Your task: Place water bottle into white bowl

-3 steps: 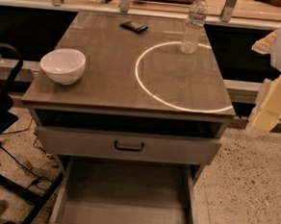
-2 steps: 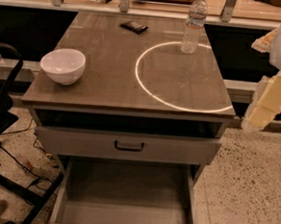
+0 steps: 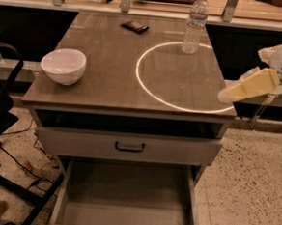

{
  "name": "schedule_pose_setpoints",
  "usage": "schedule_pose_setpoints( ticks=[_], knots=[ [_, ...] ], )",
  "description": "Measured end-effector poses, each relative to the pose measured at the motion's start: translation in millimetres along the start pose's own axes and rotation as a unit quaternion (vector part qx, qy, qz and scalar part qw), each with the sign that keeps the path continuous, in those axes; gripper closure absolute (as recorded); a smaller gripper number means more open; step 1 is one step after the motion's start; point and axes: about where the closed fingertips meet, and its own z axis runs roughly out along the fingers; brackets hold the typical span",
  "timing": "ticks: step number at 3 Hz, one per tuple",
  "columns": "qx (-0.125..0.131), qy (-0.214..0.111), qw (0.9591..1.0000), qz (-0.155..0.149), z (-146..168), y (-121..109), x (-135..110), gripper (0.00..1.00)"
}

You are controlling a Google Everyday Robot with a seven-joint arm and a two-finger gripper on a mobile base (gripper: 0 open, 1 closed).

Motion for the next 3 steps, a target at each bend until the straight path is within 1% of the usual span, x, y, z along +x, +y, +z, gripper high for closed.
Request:
schedule_pose_setpoints(
  ticks=[1,2,3],
  knots=[
    [0.025,-0.092,0.9954,0.015,19,-21,-28,0.00],
    [0.065,-0.135,0.9886,0.015,20,-41,-50,0.00],
    [0.065,-0.135,0.9886,0.015,20,-41,-50,0.00]
  ],
)
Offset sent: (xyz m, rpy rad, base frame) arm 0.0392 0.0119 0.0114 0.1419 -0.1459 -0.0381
